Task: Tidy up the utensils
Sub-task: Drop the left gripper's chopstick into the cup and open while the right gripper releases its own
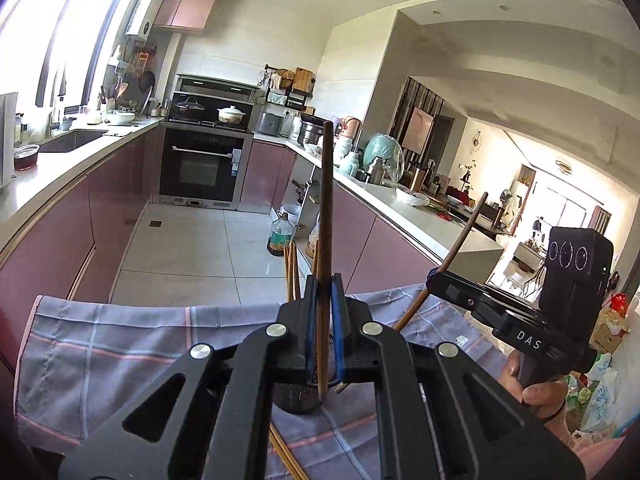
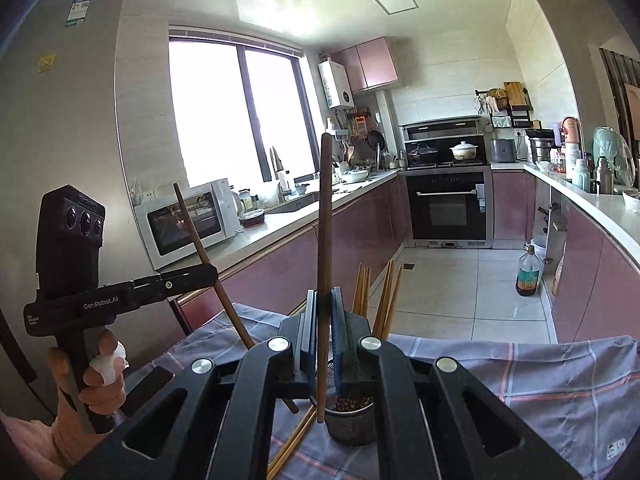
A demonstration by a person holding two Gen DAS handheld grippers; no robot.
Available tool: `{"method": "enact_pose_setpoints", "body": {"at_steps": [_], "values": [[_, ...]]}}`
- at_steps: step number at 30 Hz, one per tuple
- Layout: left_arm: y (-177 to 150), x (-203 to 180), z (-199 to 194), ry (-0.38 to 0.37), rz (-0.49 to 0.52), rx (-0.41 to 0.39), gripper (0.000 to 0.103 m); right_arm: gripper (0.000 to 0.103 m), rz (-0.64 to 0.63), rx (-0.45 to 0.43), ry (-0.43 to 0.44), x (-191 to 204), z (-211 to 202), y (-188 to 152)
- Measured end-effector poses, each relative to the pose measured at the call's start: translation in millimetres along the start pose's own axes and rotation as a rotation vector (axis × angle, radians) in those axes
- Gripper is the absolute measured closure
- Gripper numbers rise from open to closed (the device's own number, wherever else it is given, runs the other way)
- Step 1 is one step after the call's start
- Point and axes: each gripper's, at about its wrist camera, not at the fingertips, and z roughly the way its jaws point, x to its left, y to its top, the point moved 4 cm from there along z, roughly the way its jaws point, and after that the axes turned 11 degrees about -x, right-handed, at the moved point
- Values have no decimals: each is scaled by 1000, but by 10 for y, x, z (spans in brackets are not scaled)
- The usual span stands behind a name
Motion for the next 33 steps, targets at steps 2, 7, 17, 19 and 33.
{"method": "enact_pose_setpoints", "body": {"at_steps": [2, 7, 17, 19, 33], "values": [[38, -7, 37, 7, 4, -8, 95, 98, 1, -9, -8, -25, 32, 34], [61, -24, 157, 19, 3, -10, 95, 98, -8, -19, -35, -68, 120, 66], [-165, -23, 513, 69, 35, 106, 95, 98, -19, 88, -62, -135, 434, -140], [-222, -3, 603, 67, 39, 140, 95, 98, -16, 120, -61, -160, 493, -201], [-538, 303, 1144, 105, 62, 303, 94, 95, 63, 288, -90, -336, 800, -531]]}}
